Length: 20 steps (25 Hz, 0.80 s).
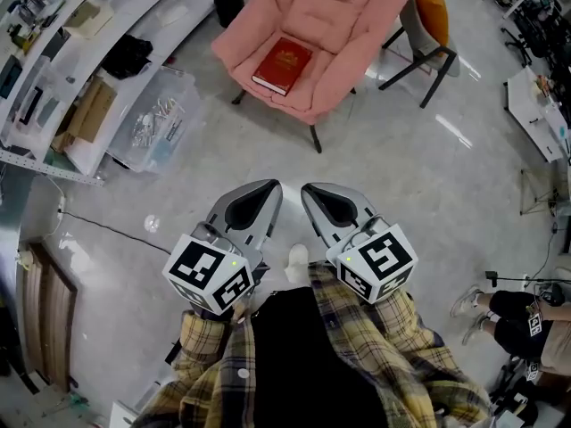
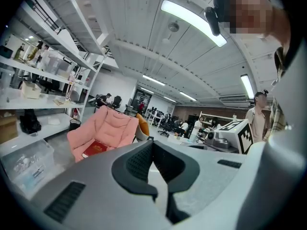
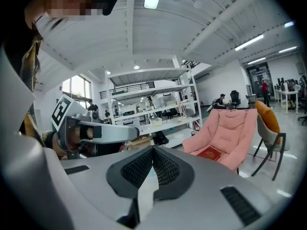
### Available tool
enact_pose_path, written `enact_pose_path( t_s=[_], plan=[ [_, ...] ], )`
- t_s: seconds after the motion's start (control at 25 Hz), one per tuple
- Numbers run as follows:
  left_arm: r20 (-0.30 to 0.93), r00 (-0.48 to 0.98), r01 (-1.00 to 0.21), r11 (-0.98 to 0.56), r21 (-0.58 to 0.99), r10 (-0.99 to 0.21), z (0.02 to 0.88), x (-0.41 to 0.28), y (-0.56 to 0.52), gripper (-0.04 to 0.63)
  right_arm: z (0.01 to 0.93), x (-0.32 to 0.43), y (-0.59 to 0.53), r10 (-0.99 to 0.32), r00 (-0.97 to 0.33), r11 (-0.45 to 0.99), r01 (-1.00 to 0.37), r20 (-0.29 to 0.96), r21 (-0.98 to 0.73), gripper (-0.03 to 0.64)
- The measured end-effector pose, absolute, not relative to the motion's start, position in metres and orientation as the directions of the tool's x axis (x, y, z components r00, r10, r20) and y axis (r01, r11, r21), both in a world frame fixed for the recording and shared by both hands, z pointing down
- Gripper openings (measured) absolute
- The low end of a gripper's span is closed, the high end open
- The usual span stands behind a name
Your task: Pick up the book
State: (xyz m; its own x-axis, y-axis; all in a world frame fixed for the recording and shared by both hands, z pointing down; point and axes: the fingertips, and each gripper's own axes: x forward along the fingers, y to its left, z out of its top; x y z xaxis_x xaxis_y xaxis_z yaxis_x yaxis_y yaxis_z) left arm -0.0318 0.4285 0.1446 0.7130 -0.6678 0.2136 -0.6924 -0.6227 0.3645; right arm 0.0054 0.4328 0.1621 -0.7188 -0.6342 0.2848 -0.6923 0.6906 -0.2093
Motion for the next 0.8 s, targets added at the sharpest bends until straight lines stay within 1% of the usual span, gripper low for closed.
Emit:
enact_pose_path(
  t_s=[0.2,0.44,0.8],
  plan=[
    [0.227,0.721,-0.685,-0.627,0.370,-0.654,0.147,-0.062,0.390,0.003,0.168,-0.028,0.394,-0.625,-0.721,0.691,-0.689,0.298,-0.218,0.017],
    [0.236,0.718,-0.690,-0.628,0.359,-0.654,0.145,-0.116,0.333,0.003,0.166,-0.078,0.337,-0.632,-0.716,0.683,-0.695,0.296,-0.223,0.017],
    [0.251,0.741,-0.667,-0.645,0.372,-0.622,0.155,-0.185,0.275,0.003,0.178,-0.128,0.279,-0.686,-0.651,0.612,-0.758,0.324,-0.226,0.017]
  ],
)
